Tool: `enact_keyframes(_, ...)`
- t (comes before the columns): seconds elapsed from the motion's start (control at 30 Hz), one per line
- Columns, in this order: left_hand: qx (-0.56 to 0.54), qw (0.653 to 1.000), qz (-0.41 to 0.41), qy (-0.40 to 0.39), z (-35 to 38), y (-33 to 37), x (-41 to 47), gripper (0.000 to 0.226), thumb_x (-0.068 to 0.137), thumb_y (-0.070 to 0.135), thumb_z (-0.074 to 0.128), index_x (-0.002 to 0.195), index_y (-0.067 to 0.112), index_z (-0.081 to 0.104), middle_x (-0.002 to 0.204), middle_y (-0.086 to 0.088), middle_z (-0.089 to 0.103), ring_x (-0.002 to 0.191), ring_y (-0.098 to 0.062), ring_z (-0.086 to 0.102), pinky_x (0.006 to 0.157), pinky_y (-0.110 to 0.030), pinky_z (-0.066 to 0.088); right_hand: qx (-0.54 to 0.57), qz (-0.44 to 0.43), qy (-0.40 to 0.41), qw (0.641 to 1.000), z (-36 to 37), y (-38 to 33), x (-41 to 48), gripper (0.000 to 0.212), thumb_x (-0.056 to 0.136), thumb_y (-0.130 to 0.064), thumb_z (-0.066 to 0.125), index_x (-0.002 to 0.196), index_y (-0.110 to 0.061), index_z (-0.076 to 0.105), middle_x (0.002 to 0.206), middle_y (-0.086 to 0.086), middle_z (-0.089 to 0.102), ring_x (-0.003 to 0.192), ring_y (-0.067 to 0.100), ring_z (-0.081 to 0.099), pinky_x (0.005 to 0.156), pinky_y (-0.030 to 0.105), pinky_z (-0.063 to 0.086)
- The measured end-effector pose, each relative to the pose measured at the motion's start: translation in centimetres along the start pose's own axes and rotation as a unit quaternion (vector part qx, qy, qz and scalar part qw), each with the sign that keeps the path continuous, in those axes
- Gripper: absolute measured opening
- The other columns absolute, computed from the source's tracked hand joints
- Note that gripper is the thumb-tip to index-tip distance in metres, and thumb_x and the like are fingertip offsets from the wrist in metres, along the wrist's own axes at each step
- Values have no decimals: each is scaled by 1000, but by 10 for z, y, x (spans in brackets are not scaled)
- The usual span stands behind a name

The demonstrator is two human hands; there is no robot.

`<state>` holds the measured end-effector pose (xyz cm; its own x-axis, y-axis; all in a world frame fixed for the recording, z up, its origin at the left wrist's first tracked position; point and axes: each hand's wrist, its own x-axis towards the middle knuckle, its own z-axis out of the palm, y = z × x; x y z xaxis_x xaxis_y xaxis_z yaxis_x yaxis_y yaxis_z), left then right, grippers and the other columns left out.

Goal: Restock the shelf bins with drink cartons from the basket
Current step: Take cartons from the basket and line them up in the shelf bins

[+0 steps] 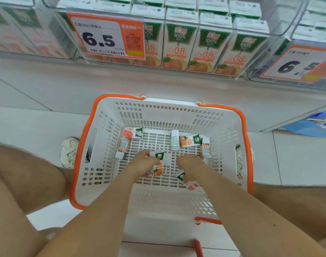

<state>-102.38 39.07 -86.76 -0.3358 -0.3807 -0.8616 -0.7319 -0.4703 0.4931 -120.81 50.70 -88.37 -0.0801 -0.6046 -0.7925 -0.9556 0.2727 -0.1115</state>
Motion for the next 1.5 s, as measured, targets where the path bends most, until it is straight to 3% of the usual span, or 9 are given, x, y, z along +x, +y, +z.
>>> enact_keyframes(0.2,-11,997,73,31,-11,23,-19,42,83,37,82,120,28,64,118,-4,69,108,-27,70,96,-46,60,204,-4,40,978,-46,10,-20,64,80,-37,89,135,-23,61,142,3,55,121,24,57,104,40,50)
enact_keyframes(0.3,-17,991,124,48,-21,43,-37,56,76,41,85,126,26,65,118,0,72,105,-21,71,96,-43,59,256,-14,84,963,-88,11,-41,57,78,-37,90,127,-22,68,131,1,61,117,22,61,102,38,51)
enact_keyframes(0.47,13,968,230,100,-37,80,-87,24,87,24,78,109,23,68,105,-1,75,90,-19,75,84,-42,62,334,-49,195,921,-149,-1,-94,26,85,-28,83,107,-18,73,99,1,70,93,21,67,77,32,53)
enact_keyframes(0.6,69,938,320,110,-58,109,-138,24,89,17,73,109,23,62,88,-4,67,60,-9,61,54,-22,48,320,-92,237,913,-192,-20,-143,20,95,-31,72,96,-11,73,80,6,71,70,19,64,67,34,48)
enact_keyframes(0.77,96,898,415,110,-82,150,-202,23,80,28,72,100,26,61,79,-6,69,65,-18,60,63,-35,48,199,-137,394,887,-234,-47,-205,28,89,-49,67,77,-24,68,64,2,66,62,16,61,62,40,53)
enact_keyframes(0.93,108,825,530,164,-88,191,-256,26,74,33,69,97,23,61,84,-16,71,67,-31,61,66,-48,55,176,-155,595,769,-276,-56,-255,41,85,-57,59,104,-26,77,89,-8,77,83,14,70,79,36,56)
enact_keyframes(1.03,123,777,573,231,-94,212,-276,26,77,30,75,94,23,56,76,-7,71,67,-32,60,61,-38,49,166,-199,632,730,-298,-51,-273,38,95,-45,63,122,-20,73,114,-9,76,98,13,70,89,32,53)
enact_keyframes(1.17,128,741,598,277,-98,235,-288,21,89,18,75,103,25,62,82,-1,73,65,-9,60,61,-27,50,143,-206,638,728,-311,-35,-274,38,96,-32,71,132,-22,68,108,-5,68,91,10,60,85,27,50)
enact_keyframes(1.5,111,709,614,329,-104,255,-272,28,90,15,71,114,30,67,115,5,65,102,-11,70,78,-34,62,156,-109,656,730,-324,-42,-262,36,99,-31,65,134,-25,62,121,1,63,110,27,61,92,47,52)
